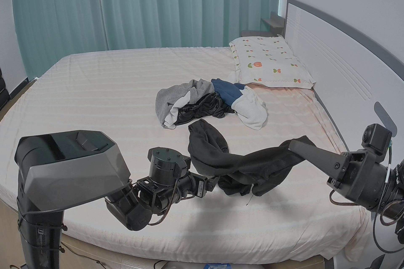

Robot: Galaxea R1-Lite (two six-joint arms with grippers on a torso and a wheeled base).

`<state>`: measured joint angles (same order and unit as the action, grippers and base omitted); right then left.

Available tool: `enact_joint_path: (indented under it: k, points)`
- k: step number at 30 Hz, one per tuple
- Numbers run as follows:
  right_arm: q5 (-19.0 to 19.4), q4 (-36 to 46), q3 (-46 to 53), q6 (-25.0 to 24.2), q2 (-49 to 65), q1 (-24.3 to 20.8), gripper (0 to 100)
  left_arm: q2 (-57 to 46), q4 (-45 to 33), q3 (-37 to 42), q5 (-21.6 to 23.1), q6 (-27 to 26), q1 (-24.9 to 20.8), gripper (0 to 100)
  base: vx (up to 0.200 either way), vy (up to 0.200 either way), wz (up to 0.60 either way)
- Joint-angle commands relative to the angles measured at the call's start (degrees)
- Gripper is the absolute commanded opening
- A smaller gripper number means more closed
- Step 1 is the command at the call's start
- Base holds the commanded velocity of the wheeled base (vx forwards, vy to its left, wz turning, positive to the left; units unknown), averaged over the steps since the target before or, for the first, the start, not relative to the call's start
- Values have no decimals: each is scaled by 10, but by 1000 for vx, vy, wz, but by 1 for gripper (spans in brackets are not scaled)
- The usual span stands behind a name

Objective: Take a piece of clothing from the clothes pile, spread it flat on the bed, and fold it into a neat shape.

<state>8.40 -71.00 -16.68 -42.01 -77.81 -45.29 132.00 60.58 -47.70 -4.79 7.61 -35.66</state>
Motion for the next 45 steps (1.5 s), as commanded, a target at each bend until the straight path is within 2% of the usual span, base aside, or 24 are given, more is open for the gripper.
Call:
enact_joint_path:
  k: [1, 6, 15, 17, 24, 30, 31, 37, 43, 45]
  points:
    - [3, 0, -7, 1, 16, -2, 0, 26, 3, -17, 0, 9, 5, 100, 0, 0, 0]
    - [3, 1, -34, 1, 17, -1, 0, 73, 3, -84, 0, 66, 9, 100, 0, 0, 0]
    - [4, 20, -54, 1, -9, 14, 0, 128, 3, -137, 3, 85, 11, 100, 0, 0, 0]
    - [5, 26, -83, 1, -15, 27, 0, 163, 3, -180, 0, 93, 16, 100, 0, 0, 0]
    - [7, 41, -115, 0, -13, 71, 0, 201, 1, -238, -5, 109, 31, 100, 0, 0, 0]
    - [36, 41, -121, -4, -20, 108, 0, 234, -3, -285, -17, 110, 40, 100, 0, 0, 0]
    - [36, 40, -121, -5, -23, 114, 0, 237, -3, -291, -22, 110, 41, 0, 0, 0, 0]
    - [36, 40, -119, -6, -40, 139, 0, 237, -3, -286, -26, 113, 44, 0, 0, 0, 0]
    - [36, 45, -110, -4, -76, 180, 0, 144, 3, -142, -15, 116, 59, 0, 0, 0, 0]
    - [36, 48, -109, -2, -93, 197, 0, 96, 3, -106, -14, 135, 64, 0, 0, 0, 0]
